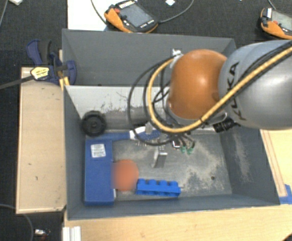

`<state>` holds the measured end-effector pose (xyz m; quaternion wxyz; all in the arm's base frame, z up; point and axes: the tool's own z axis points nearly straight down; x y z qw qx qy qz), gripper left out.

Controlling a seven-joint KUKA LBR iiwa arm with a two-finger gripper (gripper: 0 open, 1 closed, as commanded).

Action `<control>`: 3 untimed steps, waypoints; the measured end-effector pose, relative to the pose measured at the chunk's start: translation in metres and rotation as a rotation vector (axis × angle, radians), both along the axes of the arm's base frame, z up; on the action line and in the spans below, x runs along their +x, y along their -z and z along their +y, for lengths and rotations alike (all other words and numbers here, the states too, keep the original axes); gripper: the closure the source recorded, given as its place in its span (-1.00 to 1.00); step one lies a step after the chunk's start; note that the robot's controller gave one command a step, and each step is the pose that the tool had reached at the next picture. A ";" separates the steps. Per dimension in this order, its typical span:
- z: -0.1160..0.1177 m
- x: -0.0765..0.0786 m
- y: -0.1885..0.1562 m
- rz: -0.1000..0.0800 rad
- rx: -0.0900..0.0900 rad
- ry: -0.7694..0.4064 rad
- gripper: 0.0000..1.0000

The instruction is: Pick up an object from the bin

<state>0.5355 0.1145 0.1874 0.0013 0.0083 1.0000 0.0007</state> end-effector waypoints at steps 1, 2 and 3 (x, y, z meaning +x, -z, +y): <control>0.000 0.000 0.000 0.000 0.000 0.000 -1.00; -0.050 0.034 0.011 -0.006 -0.002 -0.325 -1.00; -0.009 -0.017 -0.040 -0.005 0.002 -0.048 -1.00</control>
Offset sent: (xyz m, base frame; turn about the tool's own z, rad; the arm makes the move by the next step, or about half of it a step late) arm 0.0328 -0.0474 -0.0111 -0.3291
